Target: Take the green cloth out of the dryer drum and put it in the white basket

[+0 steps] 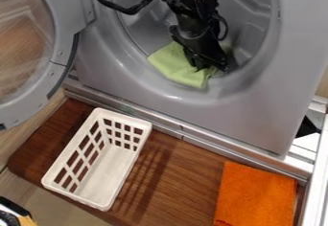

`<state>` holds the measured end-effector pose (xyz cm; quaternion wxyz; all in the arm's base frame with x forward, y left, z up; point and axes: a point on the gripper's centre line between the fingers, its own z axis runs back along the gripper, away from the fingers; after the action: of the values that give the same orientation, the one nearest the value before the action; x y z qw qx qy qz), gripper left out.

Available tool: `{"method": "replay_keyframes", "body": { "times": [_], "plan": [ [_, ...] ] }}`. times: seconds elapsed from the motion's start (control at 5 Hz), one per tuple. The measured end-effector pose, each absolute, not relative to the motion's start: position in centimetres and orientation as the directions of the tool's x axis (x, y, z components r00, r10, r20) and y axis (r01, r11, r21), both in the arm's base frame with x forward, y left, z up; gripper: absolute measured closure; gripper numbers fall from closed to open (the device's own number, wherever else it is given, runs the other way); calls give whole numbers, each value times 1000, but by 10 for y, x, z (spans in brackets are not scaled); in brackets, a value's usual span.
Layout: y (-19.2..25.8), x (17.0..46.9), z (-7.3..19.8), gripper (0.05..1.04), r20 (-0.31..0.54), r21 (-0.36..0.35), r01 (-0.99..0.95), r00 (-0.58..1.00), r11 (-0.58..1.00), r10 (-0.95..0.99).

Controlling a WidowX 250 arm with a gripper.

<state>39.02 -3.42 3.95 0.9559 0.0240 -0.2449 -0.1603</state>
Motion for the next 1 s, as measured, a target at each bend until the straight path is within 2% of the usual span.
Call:
{"method": "replay_keyframes", "body": {
  "times": [0.2,0.6,1.0],
  "plan": [
    [-35,384,41,1031,459,136,298,826,945,-327],
    [-32,360,58,1033,468,146,303,818,942,-336],
    [-11,317,103,1033,498,181,232,816,956,-293]
  ]
}}
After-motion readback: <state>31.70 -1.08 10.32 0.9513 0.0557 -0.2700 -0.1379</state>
